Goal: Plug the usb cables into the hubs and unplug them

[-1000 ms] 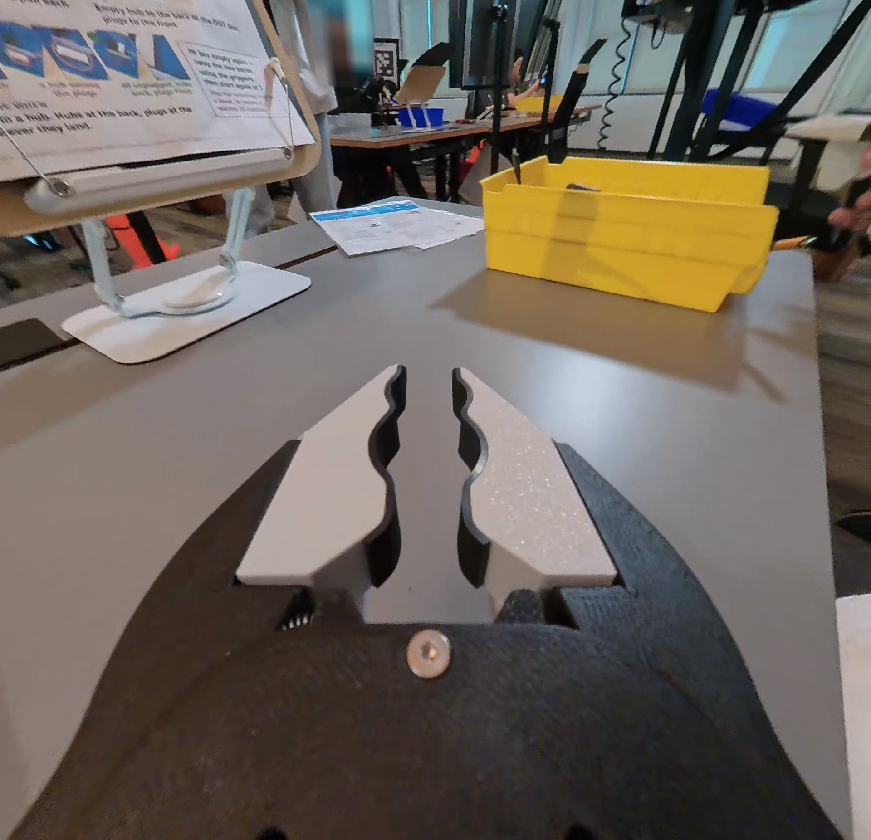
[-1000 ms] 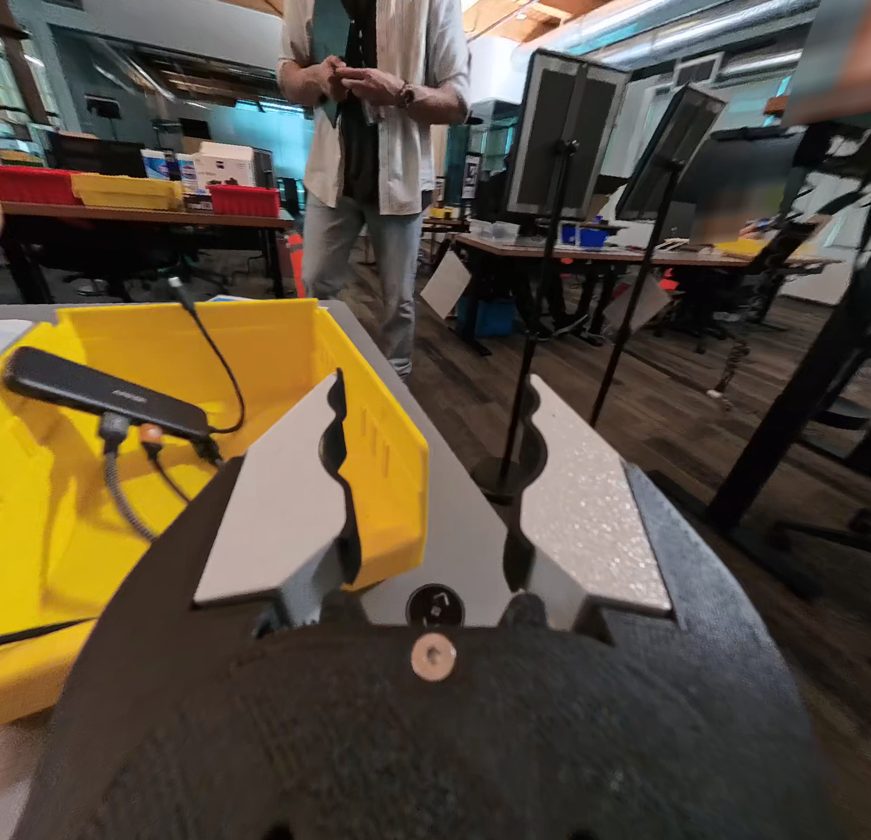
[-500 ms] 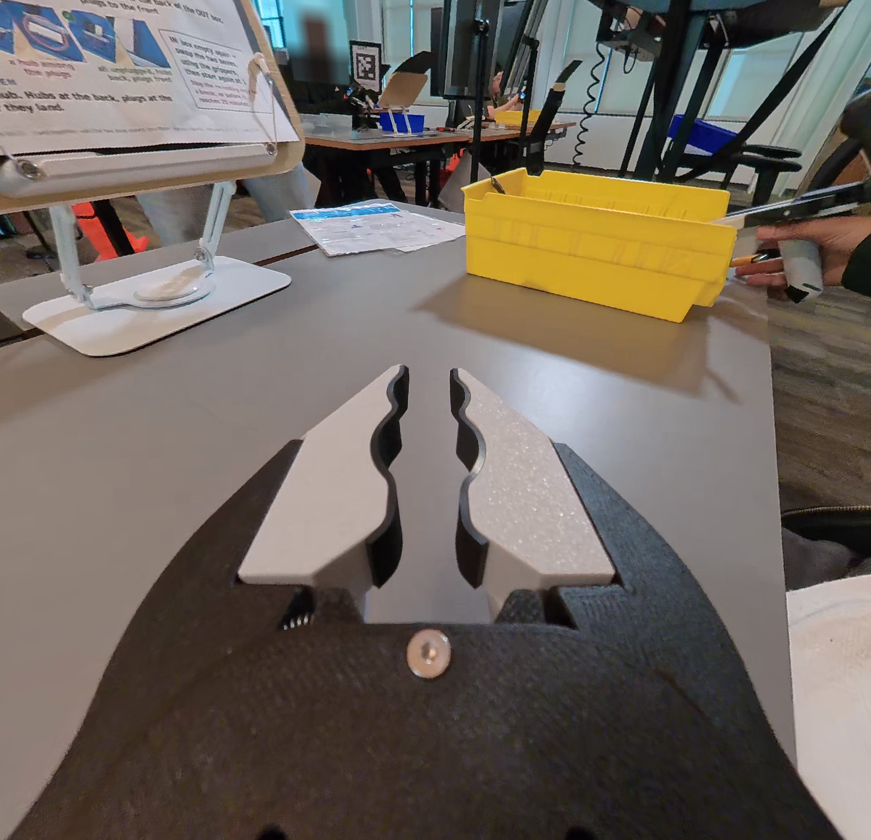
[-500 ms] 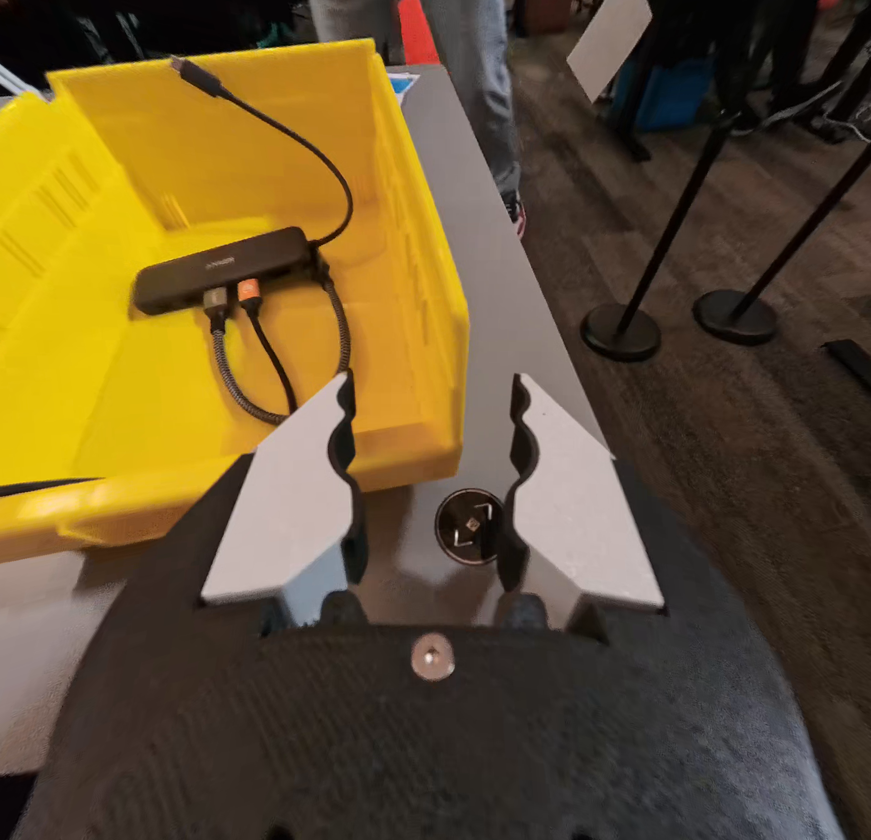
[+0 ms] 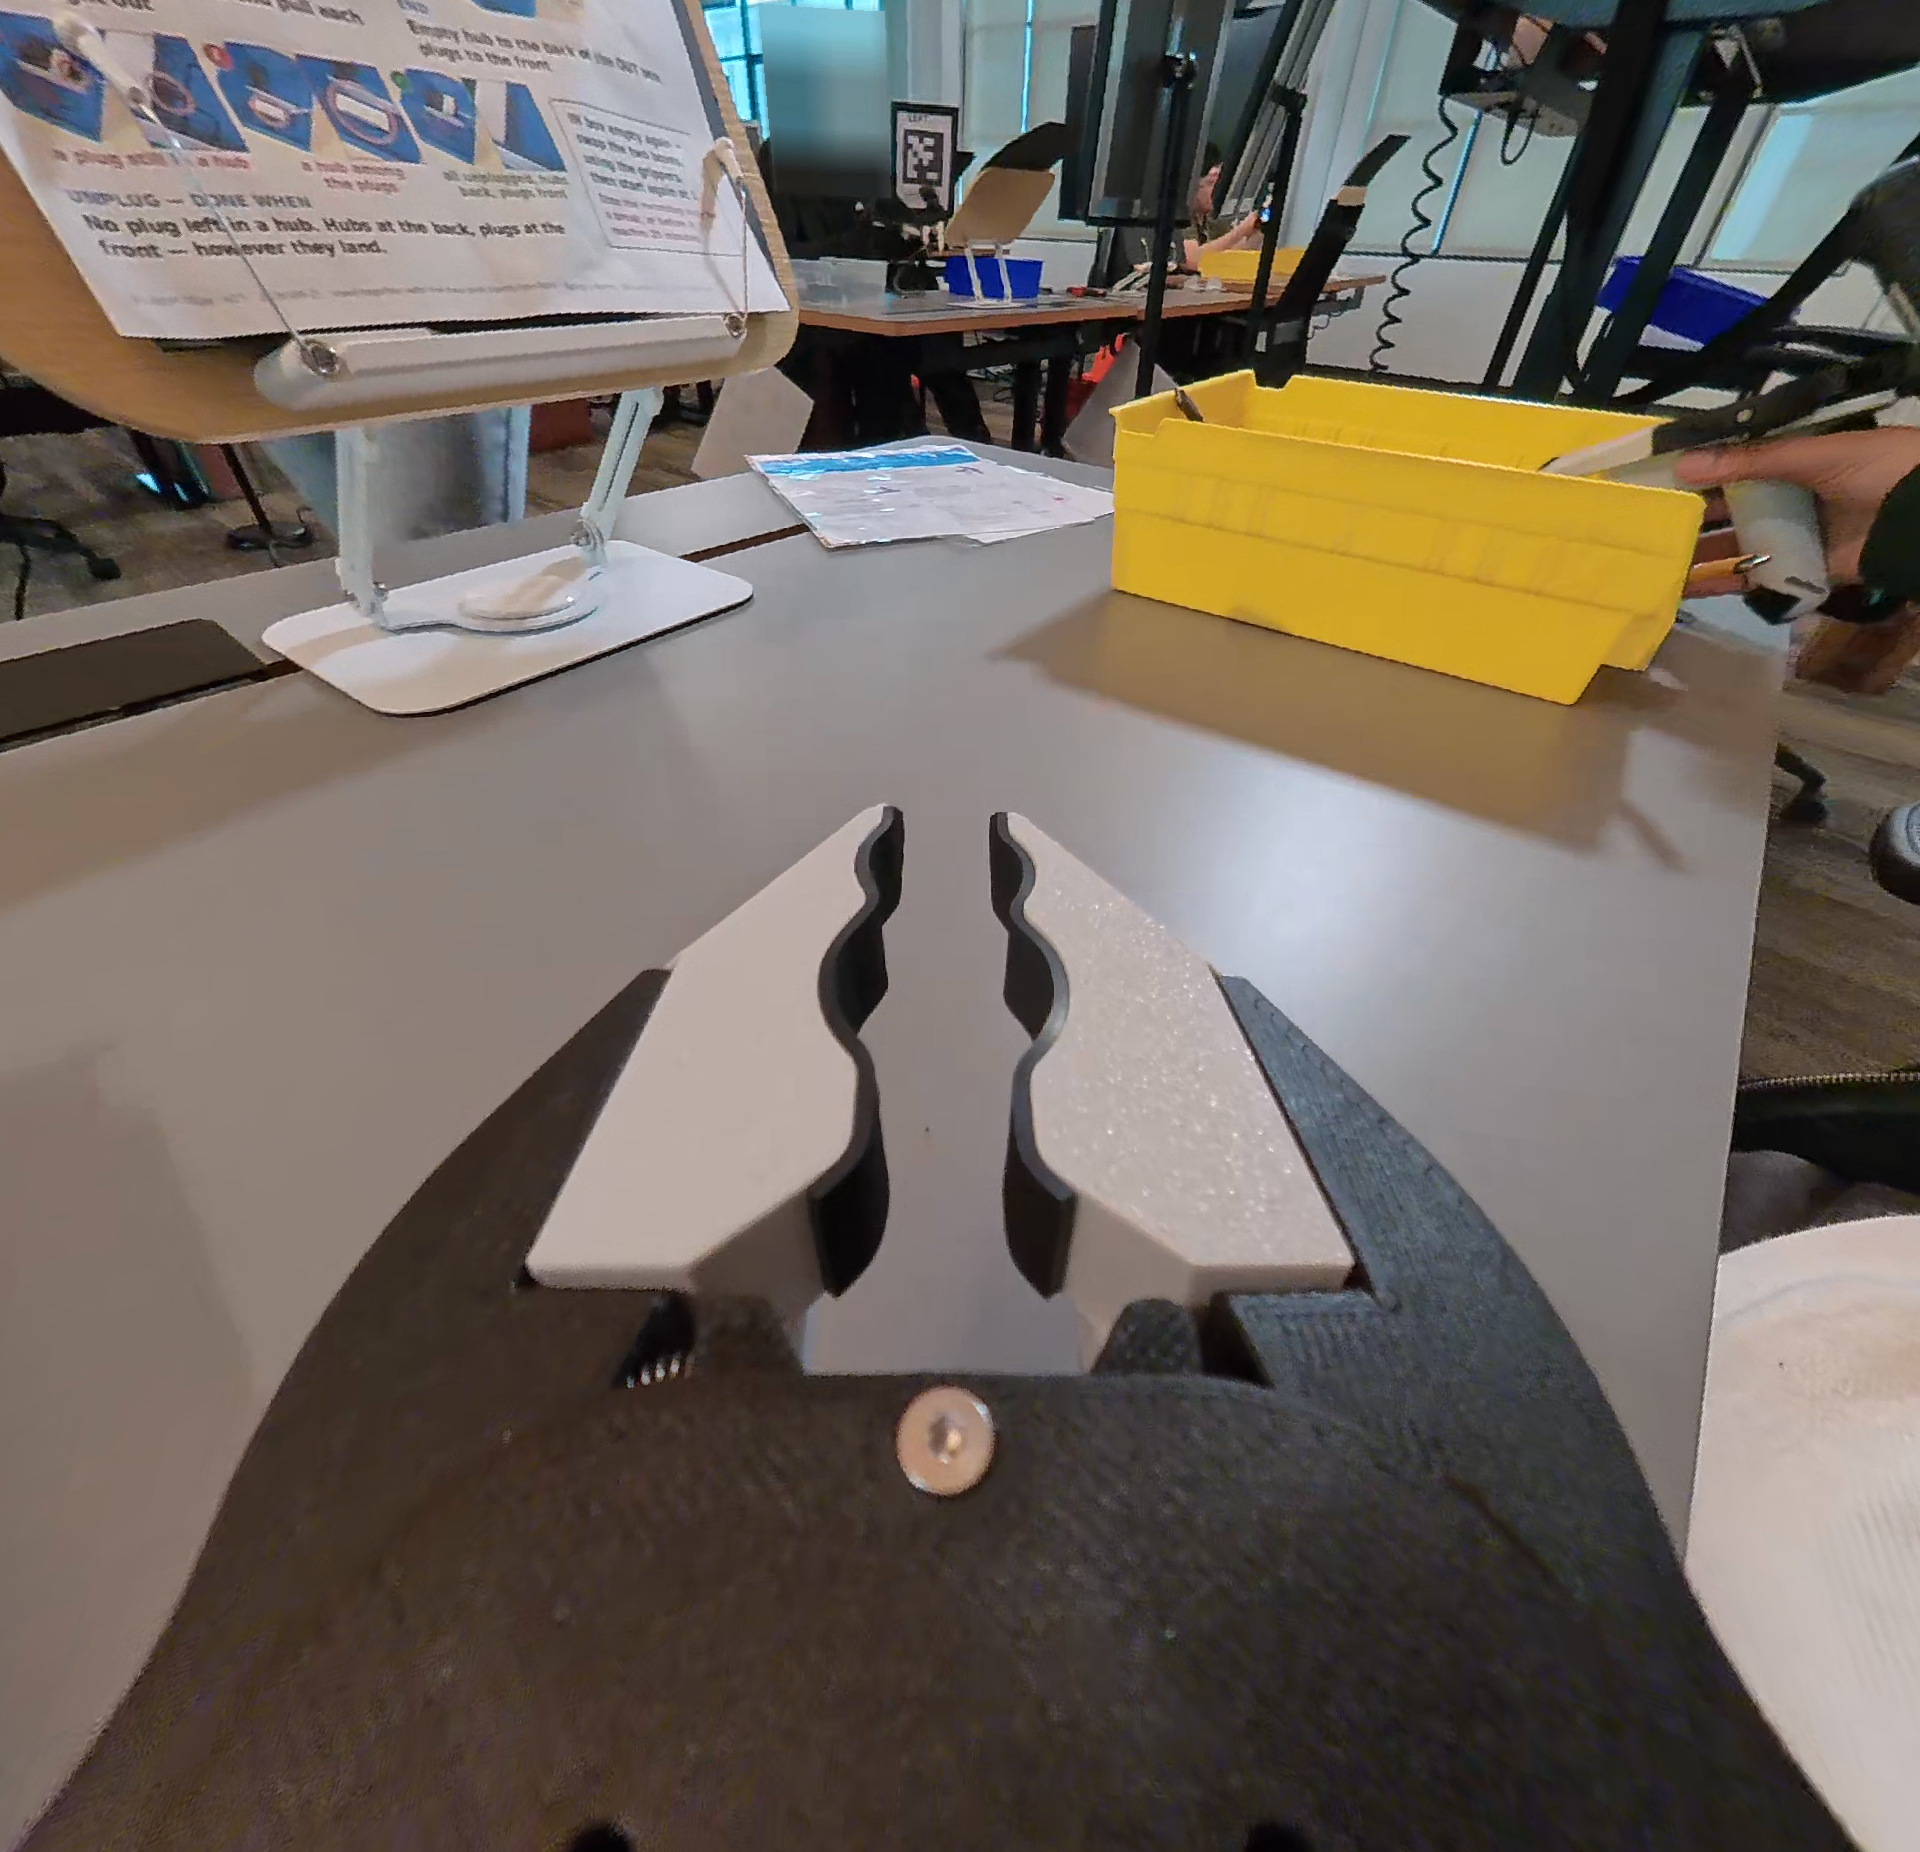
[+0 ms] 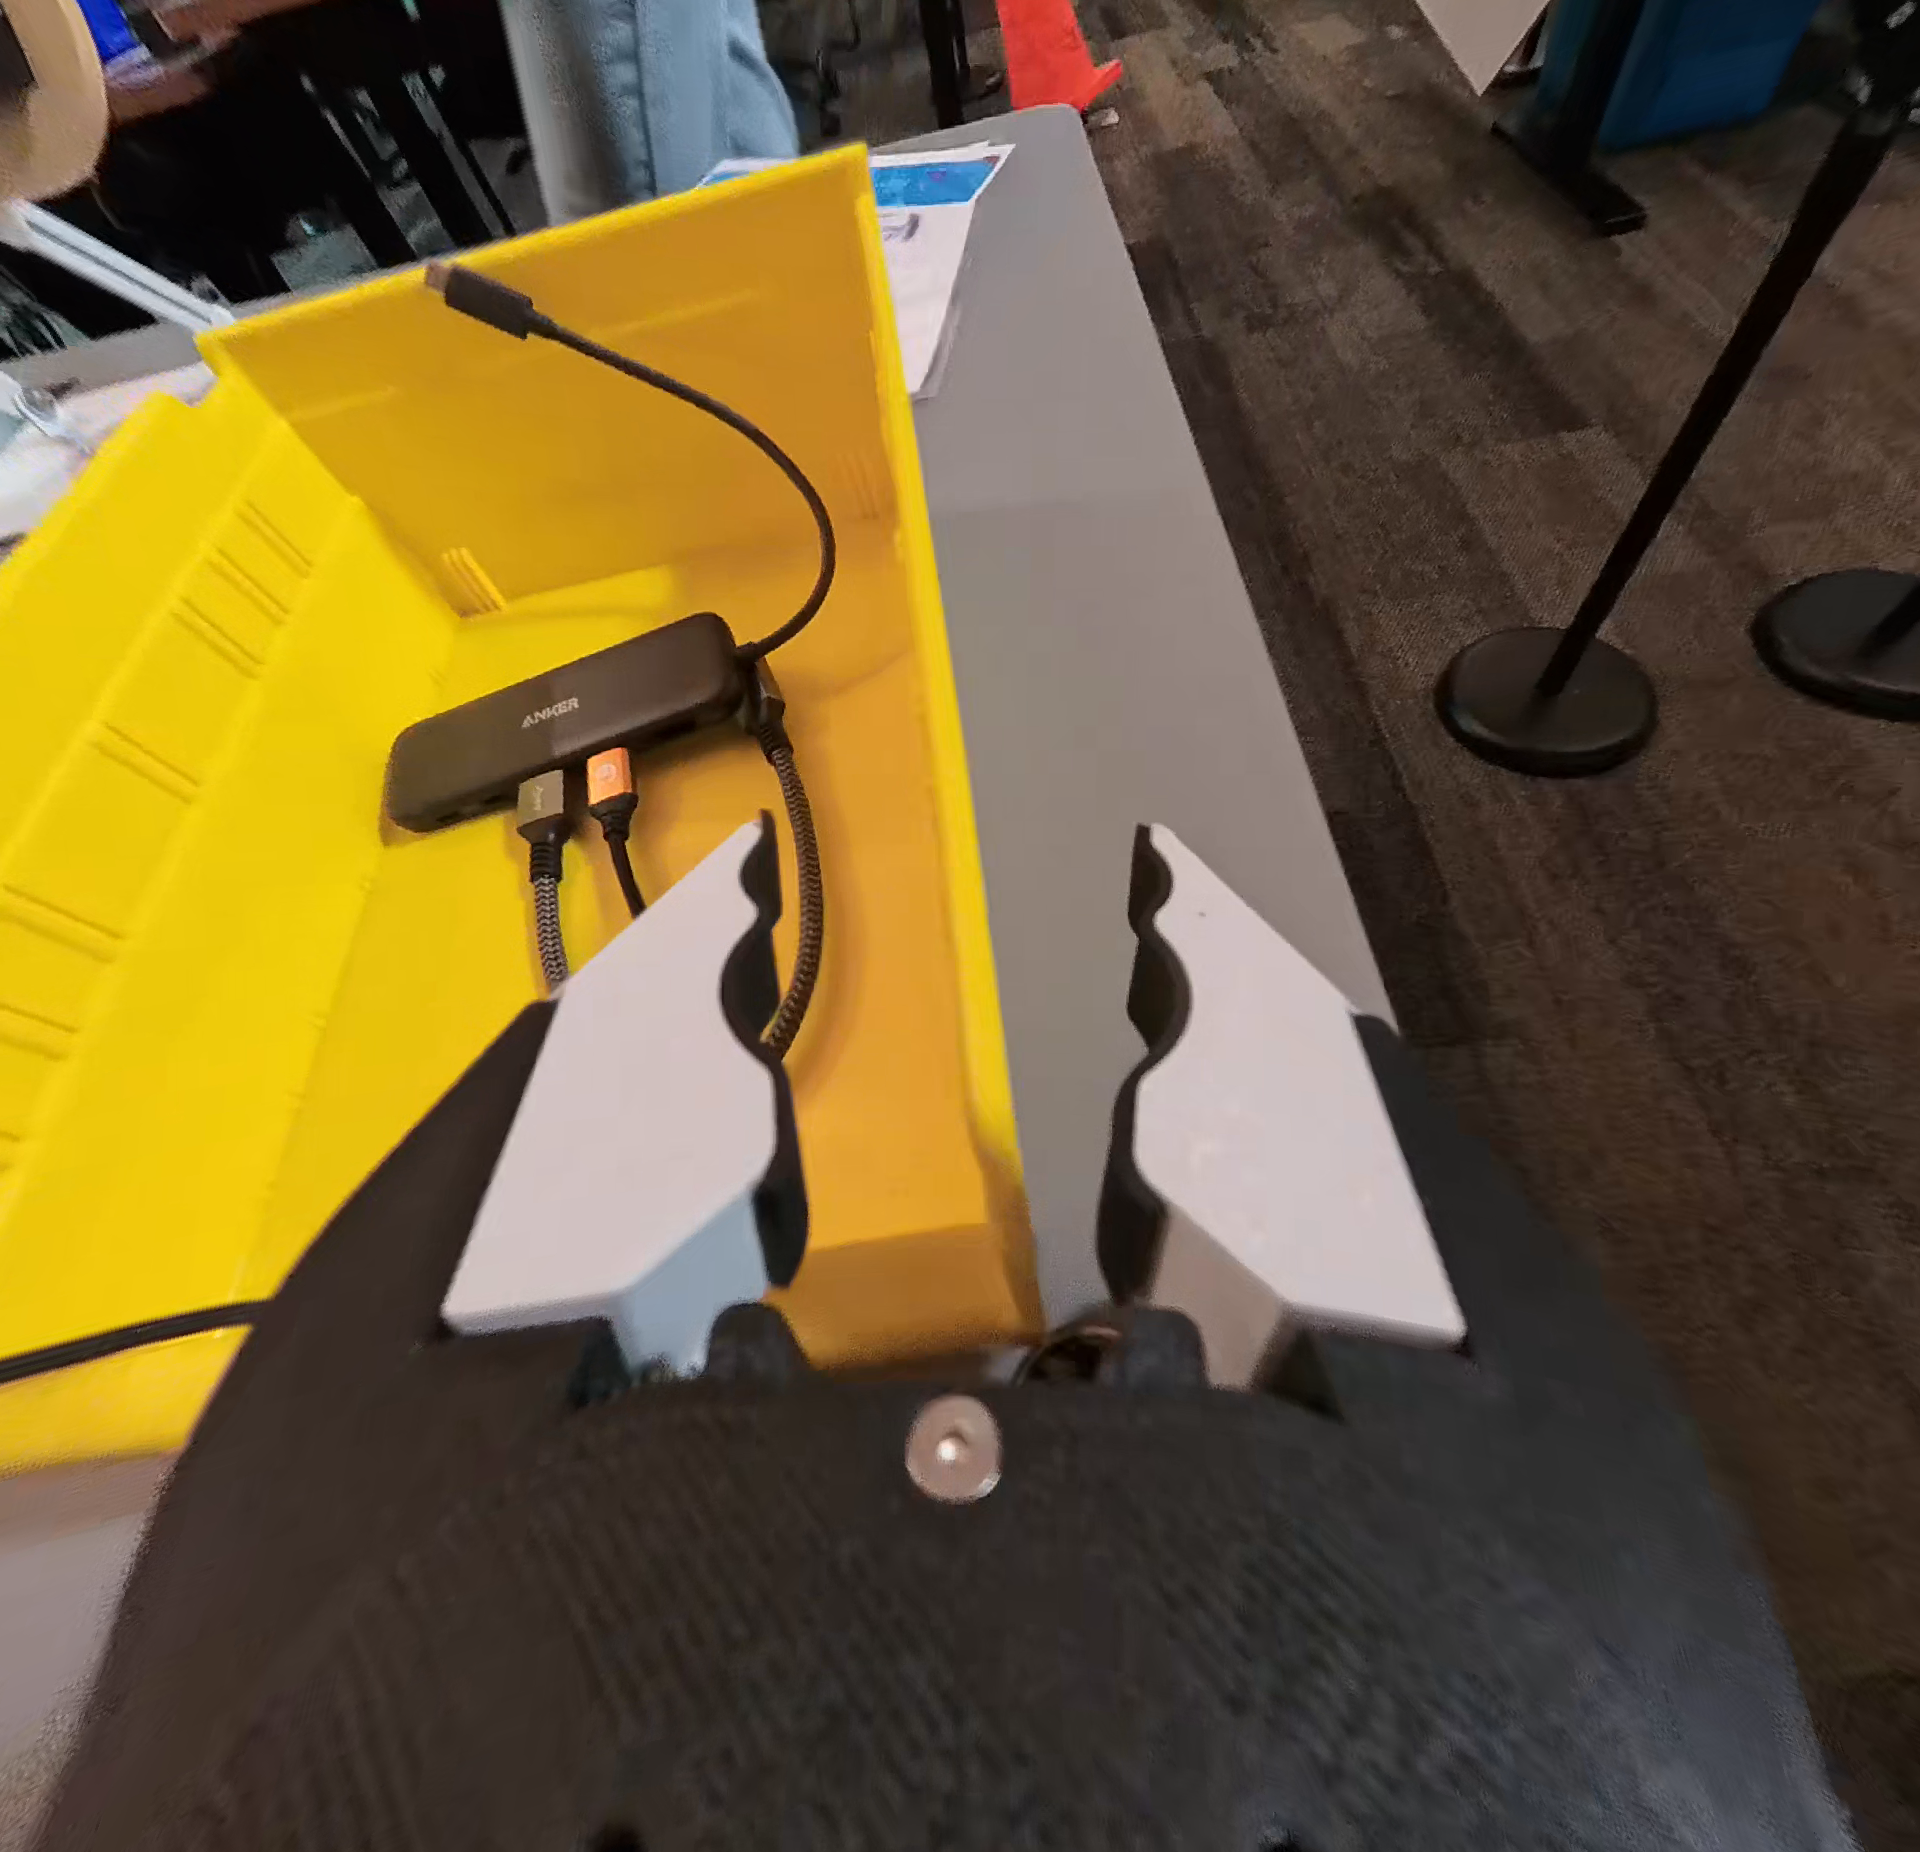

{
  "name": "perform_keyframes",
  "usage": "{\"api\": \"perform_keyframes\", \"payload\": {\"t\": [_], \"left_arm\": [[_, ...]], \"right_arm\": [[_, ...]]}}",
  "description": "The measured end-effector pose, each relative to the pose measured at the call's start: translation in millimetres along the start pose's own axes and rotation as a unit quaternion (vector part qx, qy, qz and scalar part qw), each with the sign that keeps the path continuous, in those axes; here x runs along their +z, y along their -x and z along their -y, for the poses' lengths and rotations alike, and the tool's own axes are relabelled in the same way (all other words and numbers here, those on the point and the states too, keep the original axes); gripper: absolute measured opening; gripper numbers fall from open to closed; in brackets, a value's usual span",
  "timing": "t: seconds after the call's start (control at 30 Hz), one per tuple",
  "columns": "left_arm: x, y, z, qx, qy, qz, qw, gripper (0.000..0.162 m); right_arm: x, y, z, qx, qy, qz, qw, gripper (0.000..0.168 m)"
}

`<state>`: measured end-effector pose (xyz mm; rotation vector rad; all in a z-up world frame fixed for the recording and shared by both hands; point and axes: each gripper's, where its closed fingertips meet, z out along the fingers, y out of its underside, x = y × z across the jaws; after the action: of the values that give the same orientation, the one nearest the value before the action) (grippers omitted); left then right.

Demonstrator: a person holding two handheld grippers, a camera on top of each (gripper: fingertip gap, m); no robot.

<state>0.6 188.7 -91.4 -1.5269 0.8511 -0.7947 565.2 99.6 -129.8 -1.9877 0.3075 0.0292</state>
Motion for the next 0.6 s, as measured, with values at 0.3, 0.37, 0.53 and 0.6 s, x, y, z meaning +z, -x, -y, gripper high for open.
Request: {"api": "perform_keyframes", "payload": {"t": [0.3, 0.37, 0.53, 0.6], "left_arm": [[-5.0, 7.6, -0.3, -0.033, -0.002, 0.004, 0.999, 0.015], [-4.6, 8.3, -0.8, -0.038, 0.000, 0.003, 0.999, 0.015], [-3.2, 8.8, -2.1, -0.043, 0.005, 0.000, 0.999, 0.015], [-2.3, 8.3, -3.0, -0.044, 0.009, -0.002, 0.999, 0.015]], "right_arm": [[16.0, -0.6, -11.4, -0.006, 0.032, -0.012, 0.999, 0.012], [14.2, 3.9, -7.9, 0.048, 0.008, 0.022, 0.999, 0.005], [9.9, 13.3, 2.3, 0.054, -0.034, 0.040, 0.997, 0.005], [10.1, 25.0, 6.1, 0.039, -0.038, 0.055, 0.997, 0.004]]}}
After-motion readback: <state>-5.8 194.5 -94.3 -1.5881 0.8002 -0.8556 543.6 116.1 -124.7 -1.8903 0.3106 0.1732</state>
